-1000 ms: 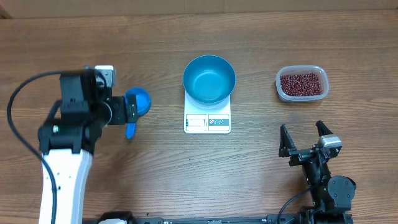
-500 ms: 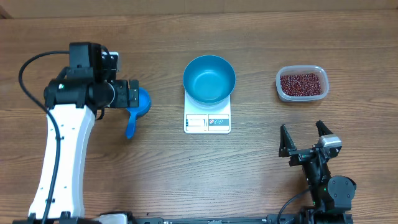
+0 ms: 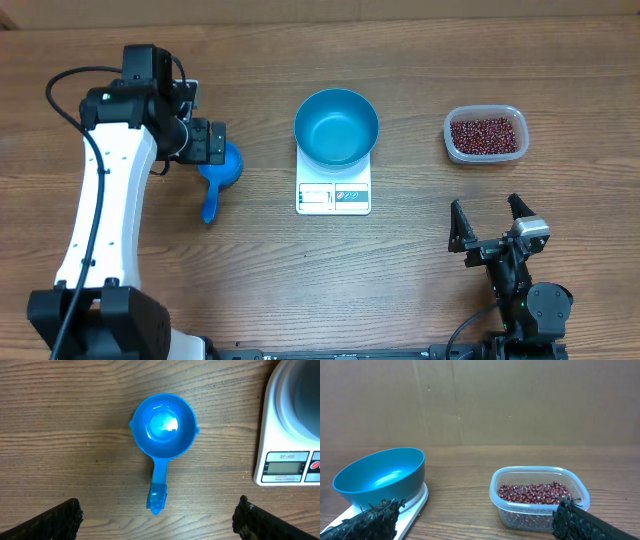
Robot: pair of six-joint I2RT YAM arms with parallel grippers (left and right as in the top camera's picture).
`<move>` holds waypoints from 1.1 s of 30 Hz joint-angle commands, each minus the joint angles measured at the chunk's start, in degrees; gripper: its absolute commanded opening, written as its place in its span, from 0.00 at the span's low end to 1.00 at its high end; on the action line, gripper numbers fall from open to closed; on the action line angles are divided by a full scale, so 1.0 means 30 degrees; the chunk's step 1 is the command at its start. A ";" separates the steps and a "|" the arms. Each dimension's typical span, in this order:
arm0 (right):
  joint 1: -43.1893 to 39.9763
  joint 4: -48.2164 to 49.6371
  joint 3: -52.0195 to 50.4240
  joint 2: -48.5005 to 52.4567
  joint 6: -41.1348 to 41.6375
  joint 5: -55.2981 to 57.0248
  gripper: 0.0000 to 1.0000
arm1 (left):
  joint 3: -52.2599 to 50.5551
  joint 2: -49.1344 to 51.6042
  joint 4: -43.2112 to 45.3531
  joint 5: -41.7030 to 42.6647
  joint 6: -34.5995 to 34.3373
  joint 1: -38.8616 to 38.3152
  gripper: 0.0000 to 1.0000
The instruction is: Scoop item into bowl and weigh 150g on scale
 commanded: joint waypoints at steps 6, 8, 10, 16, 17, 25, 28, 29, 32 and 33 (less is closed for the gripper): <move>-0.0058 0.0051 -0.0197 -0.0204 -0.0080 0.0117 1.00 | 0.0801 0.0801 -0.0678 0.0189 0.0918 0.0102 0.99; -0.0058 0.0051 -0.0197 -0.0204 -0.0087 0.0117 1.00 | 0.0801 0.0801 -0.0685 0.0160 0.0991 0.0102 1.00; -0.0058 0.0051 -0.0197 -0.0204 -0.0080 0.0117 1.00 | 0.0801 0.0801 -0.0678 0.0153 0.1049 0.0109 1.00; -0.0058 0.0051 -0.0197 -0.0204 -0.0087 0.0117 1.00 | 0.0801 0.0801 -0.0780 0.0160 0.1049 0.0102 1.00; -0.0058 0.0051 -0.0197 -0.0204 -0.0080 0.0117 1.00 | 0.0801 0.0801 -0.0801 0.0160 0.1049 0.0102 1.00; -0.0058 0.0051 -0.0197 -0.0204 -0.0080 0.0117 1.00 | 0.0794 0.0801 -0.0903 0.0138 0.1049 0.0102 1.00; -0.0058 0.0051 -0.0197 -0.0204 -0.0080 0.0117 1.00 | 0.0794 0.0801 -0.0896 0.0138 0.1049 0.0102 1.00; -0.0058 0.0051 -0.0197 -0.0204 -0.0080 0.0117 1.00 | 0.0794 0.0801 -0.0896 0.0131 0.1042 0.0102 1.00; -0.0058 0.0051 -0.0197 -0.0204 -0.0080 0.0117 1.00 | 0.0794 0.0801 -0.0882 0.0138 0.1042 0.0102 1.00; -0.0058 0.0051 -0.0197 -0.0204 -0.0080 0.0117 1.00 | 0.0794 0.0801 -0.0882 0.0138 0.1042 0.0102 1.00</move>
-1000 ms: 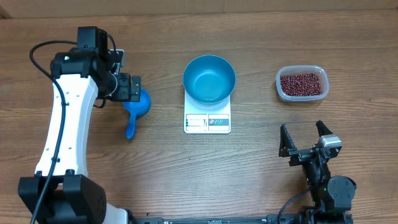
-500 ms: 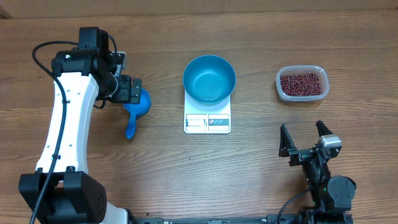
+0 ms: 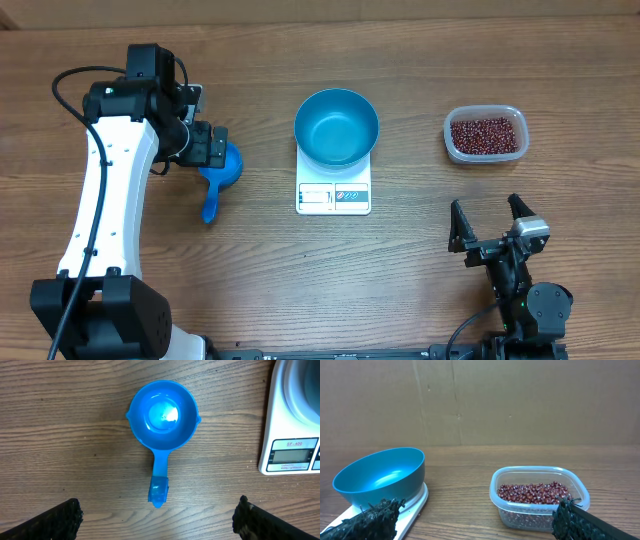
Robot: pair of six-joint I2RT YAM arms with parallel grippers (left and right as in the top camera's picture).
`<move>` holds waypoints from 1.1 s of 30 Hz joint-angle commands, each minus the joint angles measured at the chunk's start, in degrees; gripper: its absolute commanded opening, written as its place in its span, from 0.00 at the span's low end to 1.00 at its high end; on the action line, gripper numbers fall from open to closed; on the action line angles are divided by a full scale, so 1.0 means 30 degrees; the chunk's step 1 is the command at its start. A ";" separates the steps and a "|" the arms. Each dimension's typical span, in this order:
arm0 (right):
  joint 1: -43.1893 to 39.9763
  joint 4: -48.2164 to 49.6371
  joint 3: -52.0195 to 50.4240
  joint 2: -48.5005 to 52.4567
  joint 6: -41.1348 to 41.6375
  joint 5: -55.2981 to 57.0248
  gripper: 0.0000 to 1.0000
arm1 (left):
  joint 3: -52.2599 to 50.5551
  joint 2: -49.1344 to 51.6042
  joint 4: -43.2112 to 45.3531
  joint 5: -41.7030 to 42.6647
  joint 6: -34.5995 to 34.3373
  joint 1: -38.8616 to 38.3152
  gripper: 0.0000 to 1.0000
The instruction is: Scoop item into bowl and weigh 150g on scale
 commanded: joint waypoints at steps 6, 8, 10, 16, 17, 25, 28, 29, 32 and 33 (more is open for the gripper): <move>-0.0058 0.0058 -0.0197 -0.0204 -0.0087 0.0117 1.00 | 0.0459 0.0197 0.0095 0.0153 0.0379 0.0102 0.99; -0.0058 0.0058 -0.0197 -0.0204 -0.0087 0.0117 1.00 | 0.0459 0.0197 0.0095 0.0153 0.0379 0.0102 0.99; -0.0058 0.0058 -0.0197 -0.0204 -0.0095 0.0117 1.00 | 0.0459 0.0197 0.0095 0.0153 0.0379 0.0102 0.99; -0.0058 0.0058 -0.0197 -0.0204 -0.0087 0.0117 1.00 | 0.0459 0.0197 0.0175 0.0153 0.0379 0.0102 0.99; -0.0058 0.0058 -0.0197 -0.0204 -0.0087 0.0117 1.00 | 0.0459 0.0197 0.0219 0.0153 0.0379 0.0102 1.00; -0.0058 0.0058 -0.0197 -0.0204 -0.0087 0.0117 1.00 | 0.0459 0.0197 0.0729 0.0153 0.0379 0.0102 1.00; -0.0058 0.0058 -0.0197 -0.0204 -0.0095 0.0117 1.00 | 0.0459 0.0197 0.0772 0.0153 0.0386 0.0102 0.99; -0.0058 0.0058 -0.0197 -0.0204 -0.0087 0.0117 1.00 | 0.0459 0.0197 0.0765 0.0146 0.0386 0.0102 0.99; -0.0058 0.0058 -0.0197 -0.0204 -0.0087 0.0117 1.00 | 0.0459 0.0197 0.0809 0.0153 0.0386 0.0102 1.00; -0.0058 0.0058 -0.0197 -0.0204 -0.0087 0.0117 1.00 | 0.0459 0.0197 0.0823 0.0153 0.0386 0.0102 1.00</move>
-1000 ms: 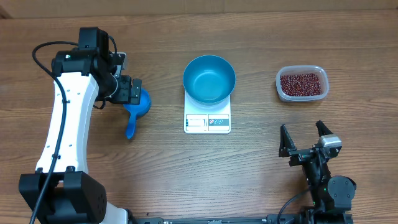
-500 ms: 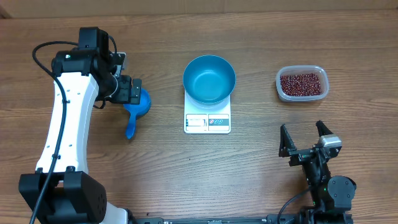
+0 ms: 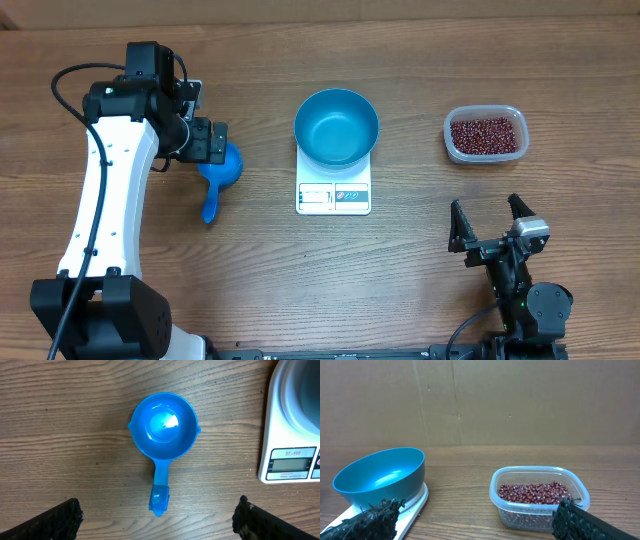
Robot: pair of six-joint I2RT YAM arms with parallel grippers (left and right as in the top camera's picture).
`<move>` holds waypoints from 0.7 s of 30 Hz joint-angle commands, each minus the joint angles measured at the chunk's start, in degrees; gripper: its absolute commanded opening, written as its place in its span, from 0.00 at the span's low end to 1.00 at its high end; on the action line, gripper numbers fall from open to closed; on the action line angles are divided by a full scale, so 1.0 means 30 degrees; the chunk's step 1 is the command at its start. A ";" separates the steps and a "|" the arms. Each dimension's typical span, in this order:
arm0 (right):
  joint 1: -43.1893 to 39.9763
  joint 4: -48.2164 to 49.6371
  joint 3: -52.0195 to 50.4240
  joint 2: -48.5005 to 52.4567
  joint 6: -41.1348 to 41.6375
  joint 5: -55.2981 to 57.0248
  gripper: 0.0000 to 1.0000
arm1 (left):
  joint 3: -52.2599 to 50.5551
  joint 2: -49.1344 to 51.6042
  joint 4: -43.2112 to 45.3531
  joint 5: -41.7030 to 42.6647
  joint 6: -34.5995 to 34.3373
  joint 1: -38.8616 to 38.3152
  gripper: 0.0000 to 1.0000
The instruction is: Scoop item into bowl and weigh 150g on scale
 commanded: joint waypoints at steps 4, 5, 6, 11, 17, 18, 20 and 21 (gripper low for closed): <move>-0.0051 0.0058 -0.0197 -0.0204 -0.0087 0.0117 1.00 | 0.0459 0.0197 0.0197 0.0160 0.0386 0.0102 1.00; -0.0051 0.0058 -0.0197 -0.0204 -0.0087 0.0117 1.00 | 0.0459 0.0197 0.0189 0.0160 0.0379 0.0102 0.99; -0.0051 0.0058 -0.0197 -0.0204 -0.0087 0.0117 1.00 | 0.0459 0.0197 0.0182 0.0160 0.0379 0.0102 0.97; -0.0051 0.0058 -0.0197 -0.0204 -0.0087 0.0124 1.00 | 0.0459 0.0197 0.0182 0.0226 0.0379 0.0102 0.92; -0.0051 0.0058 -0.0197 -0.0204 -0.0087 0.0124 1.00 | 0.0459 0.0197 0.0189 0.0219 0.0379 0.0102 1.00; -0.0051 0.0058 -0.0197 -0.0204 -0.0095 0.0117 1.00 | 0.0459 0.0197 0.0204 0.0219 0.0379 0.0102 1.00; -0.0051 0.0058 -0.0197 -0.0204 -0.0087 0.0117 1.00 | 0.0459 0.0197 0.0328 0.0219 0.0379 0.0102 1.00; -0.0051 0.0058 -0.0197 -0.0204 -0.0087 0.0117 1.00 | 0.0459 0.0197 0.0415 0.0226 0.0379 0.0102 1.00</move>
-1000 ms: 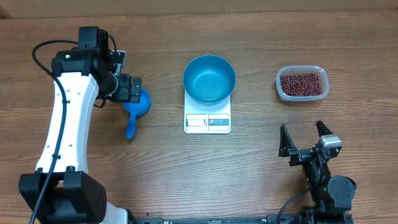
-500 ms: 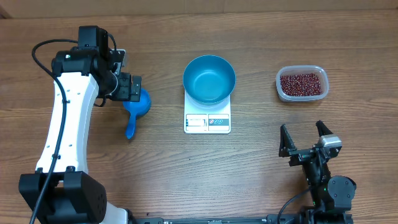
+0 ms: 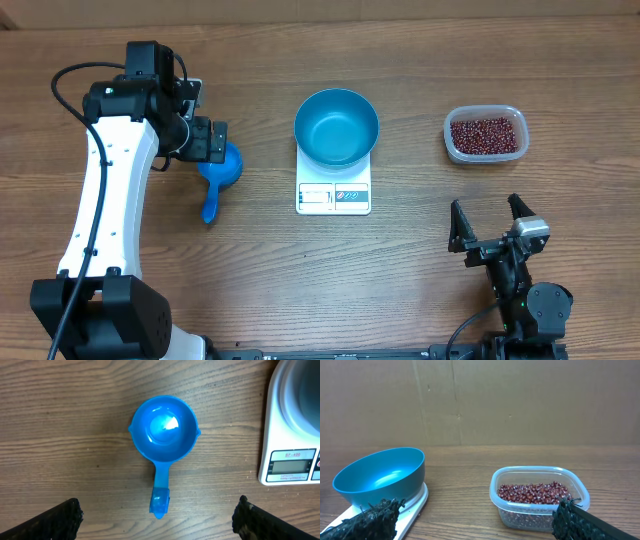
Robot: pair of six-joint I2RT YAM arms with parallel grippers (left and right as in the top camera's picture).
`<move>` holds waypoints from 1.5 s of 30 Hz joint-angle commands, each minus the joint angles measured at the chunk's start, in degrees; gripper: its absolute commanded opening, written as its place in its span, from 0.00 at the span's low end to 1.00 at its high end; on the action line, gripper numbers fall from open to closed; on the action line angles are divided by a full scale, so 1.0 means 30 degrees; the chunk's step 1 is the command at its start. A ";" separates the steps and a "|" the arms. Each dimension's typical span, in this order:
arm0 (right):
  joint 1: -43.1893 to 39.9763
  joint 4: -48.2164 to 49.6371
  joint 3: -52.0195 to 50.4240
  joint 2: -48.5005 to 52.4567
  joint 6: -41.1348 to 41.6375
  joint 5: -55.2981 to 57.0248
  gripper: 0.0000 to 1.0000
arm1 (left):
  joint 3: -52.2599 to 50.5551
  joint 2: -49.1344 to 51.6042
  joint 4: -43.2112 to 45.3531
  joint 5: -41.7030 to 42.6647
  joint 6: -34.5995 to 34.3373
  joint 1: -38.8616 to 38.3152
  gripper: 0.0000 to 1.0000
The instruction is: Scoop item into bowl and weigh 150g on scale
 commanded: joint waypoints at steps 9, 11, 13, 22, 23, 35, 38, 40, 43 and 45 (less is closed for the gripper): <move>-0.0058 0.0058 -0.0197 -0.0204 -0.0087 0.0117 1.00 | 0.0459 0.0277 0.0342 0.0211 0.0299 0.0102 1.00; -0.0058 0.0058 -0.0197 -0.0204 -0.0087 0.0117 1.00 | 0.0459 0.0452 0.0379 0.0219 0.0219 0.0102 0.99; -0.0058 0.0058 -0.0197 -0.0204 -0.0087 0.0117 1.00 | 0.0459 0.0714 0.0510 0.0306 0.0226 0.0102 0.99; -0.0058 0.0058 -0.0197 -0.0204 -0.0087 0.0117 1.00 | 0.0466 0.2521 0.1865 0.0255 -0.0277 0.0102 0.99; -0.0058 0.0058 -0.0197 -0.0204 -0.0087 0.0117 1.00 | 0.0466 0.2776 0.1953 0.0248 -0.0277 0.0102 1.00; -0.0058 0.0058 -0.0197 -0.0204 -0.0087 0.0117 1.00 | 0.0459 0.5625 0.3410 0.0058 0.0066 0.0117 1.00; -0.0058 0.0058 -0.0197 -0.0204 -0.0087 0.0117 1.00 | 0.0459 0.5894 0.3585 -0.0182 0.0175 0.0117 1.00; -0.0058 0.0058 -0.0197 -0.0204 -0.0087 0.0117 1.00 | 0.0459 0.6025 0.3636 -0.0255 0.0401 0.0117 1.00; -0.0058 0.0058 -0.0197 -0.0204 -0.0087 0.0117 1.00 | 0.0437 0.6033 0.3643 -0.0306 0.0685 0.0124 0.99; -0.0058 0.0058 -0.0197 -0.0204 -0.0087 0.0117 1.00 | 0.0430 0.6033 0.3650 -0.0313 0.0823 0.0124 1.00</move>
